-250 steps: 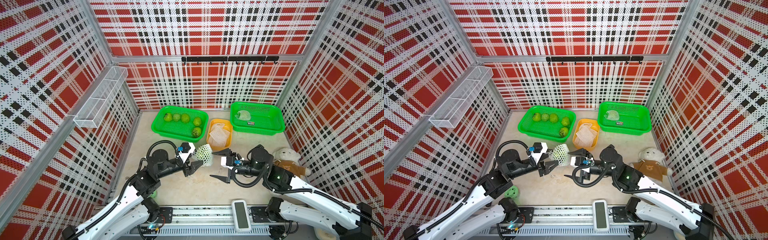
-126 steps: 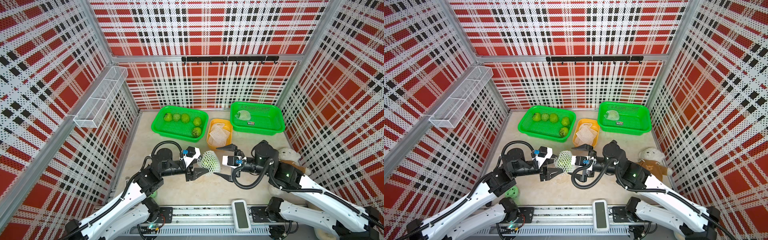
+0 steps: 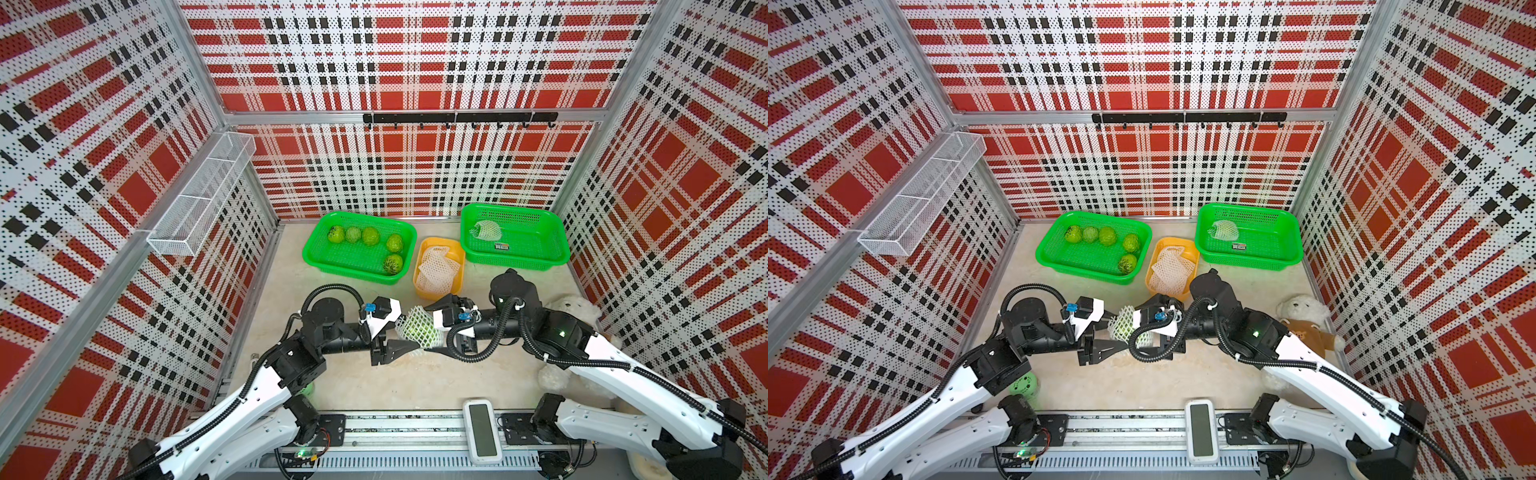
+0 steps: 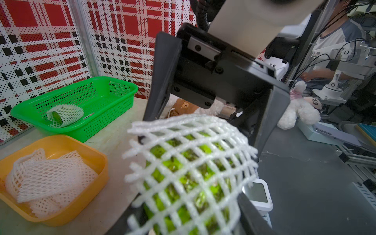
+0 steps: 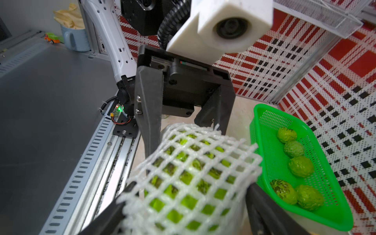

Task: Sleeve custard apples in foam nets
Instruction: Place the custard apple in the basket.

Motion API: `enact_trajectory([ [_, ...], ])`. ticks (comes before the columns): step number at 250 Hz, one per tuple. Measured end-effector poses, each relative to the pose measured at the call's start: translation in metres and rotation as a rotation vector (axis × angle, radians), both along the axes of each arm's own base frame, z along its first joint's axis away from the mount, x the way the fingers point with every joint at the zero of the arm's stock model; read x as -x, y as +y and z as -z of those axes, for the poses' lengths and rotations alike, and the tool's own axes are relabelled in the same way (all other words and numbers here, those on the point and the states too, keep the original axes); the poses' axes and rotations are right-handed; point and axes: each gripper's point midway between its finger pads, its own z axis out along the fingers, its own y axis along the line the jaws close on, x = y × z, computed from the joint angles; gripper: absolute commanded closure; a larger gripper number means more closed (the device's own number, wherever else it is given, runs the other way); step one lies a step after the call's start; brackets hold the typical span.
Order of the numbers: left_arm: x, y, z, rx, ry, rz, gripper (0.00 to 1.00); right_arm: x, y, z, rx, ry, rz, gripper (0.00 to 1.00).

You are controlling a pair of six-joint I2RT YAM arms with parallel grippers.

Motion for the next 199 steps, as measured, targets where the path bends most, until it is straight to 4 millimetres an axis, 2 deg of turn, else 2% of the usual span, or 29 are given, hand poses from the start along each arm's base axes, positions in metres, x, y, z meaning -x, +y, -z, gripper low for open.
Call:
enact_trajectory([
  [51,-0.001,0.001,0.002,-0.007,0.004,-0.010,0.40,0.001,0.001,0.002,0.005,0.023,-0.007,0.48],
  [75,-0.001,0.002,0.003,-0.011,0.008,-0.016,0.31,-0.001,0.001,0.004,0.007,0.038,-0.005,0.53],
  [107,0.000,0.004,-0.002,0.001,-0.011,-0.023,0.00,-0.009,-0.001,0.002,-0.009,0.074,0.026,0.55],
  [158,-0.003,0.011,-0.013,0.028,-0.038,-0.078,0.00,-0.031,-0.006,0.002,-0.042,0.109,0.116,0.57],
  [178,-0.009,0.016,-0.017,0.041,-0.052,-0.134,0.01,-0.050,-0.011,0.007,-0.032,0.112,0.202,0.57],
  [199,-0.018,0.025,-0.021,0.054,-0.062,-0.213,0.01,-0.078,-0.019,0.017,-0.004,0.116,0.327,0.58],
])
